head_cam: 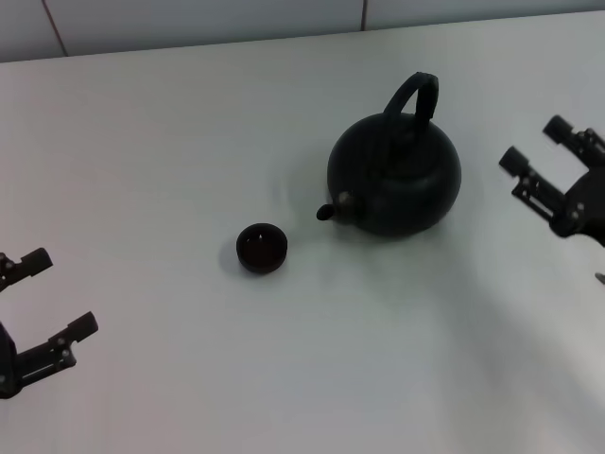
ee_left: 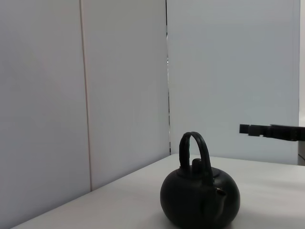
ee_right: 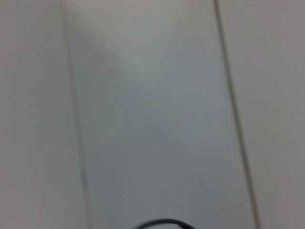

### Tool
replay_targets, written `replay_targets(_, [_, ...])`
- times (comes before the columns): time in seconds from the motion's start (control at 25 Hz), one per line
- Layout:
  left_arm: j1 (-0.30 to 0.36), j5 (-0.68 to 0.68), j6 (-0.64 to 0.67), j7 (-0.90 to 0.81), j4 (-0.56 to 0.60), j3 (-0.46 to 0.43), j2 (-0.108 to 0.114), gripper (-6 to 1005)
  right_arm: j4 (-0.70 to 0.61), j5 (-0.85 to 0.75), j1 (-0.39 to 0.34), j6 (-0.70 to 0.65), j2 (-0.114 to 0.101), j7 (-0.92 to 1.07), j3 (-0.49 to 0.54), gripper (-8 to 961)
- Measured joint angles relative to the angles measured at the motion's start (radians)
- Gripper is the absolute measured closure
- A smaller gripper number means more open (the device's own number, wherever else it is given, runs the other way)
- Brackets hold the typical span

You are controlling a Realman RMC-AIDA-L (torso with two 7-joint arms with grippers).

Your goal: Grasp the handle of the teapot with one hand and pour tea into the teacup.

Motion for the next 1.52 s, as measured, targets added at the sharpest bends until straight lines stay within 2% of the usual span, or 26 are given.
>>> replay_targets(0.2, [-0.011,0.009,-0.013,-0.001,-0.001,0.003,0.0,140,-0.101,-0.219,0.006,-0.111,-0.023,0.184,-0.013,221])
replay_targets(0.32, [-0.025,0.024,-0.015,-0.011,-0.002,0.003,0.0,140,-0.255,-0.467,0.054,-0.169,-0.035,0.403,-0.014,221])
replay_targets(0.6, [-0.054,0.067,-0.016,-0.053,0.002,0.017,0.005,140,-0.363,-0.685,0.13,-0.178,-0.047,0.51,-0.01,221])
replay_targets(0.88, [-0.077,0.09,-0.02,-0.094,0.009,0.039,0.02,140,-0.409,-0.712,0.139,-0.15,-0.048,0.502,-0.011,221])
replay_targets(1.04, [-0.096,0.118,-0.031,-0.132,0.01,0.05,0.033,140,-0.445,-0.738,0.139,-0.136,-0.036,0.496,-0.011,221])
replay_targets(1.52, [-0.113,0.129,-0.034,-0.171,0.01,0.069,0.04,140,-0.452,-0.75,0.143,-0.128,-0.031,0.479,-0.012,221])
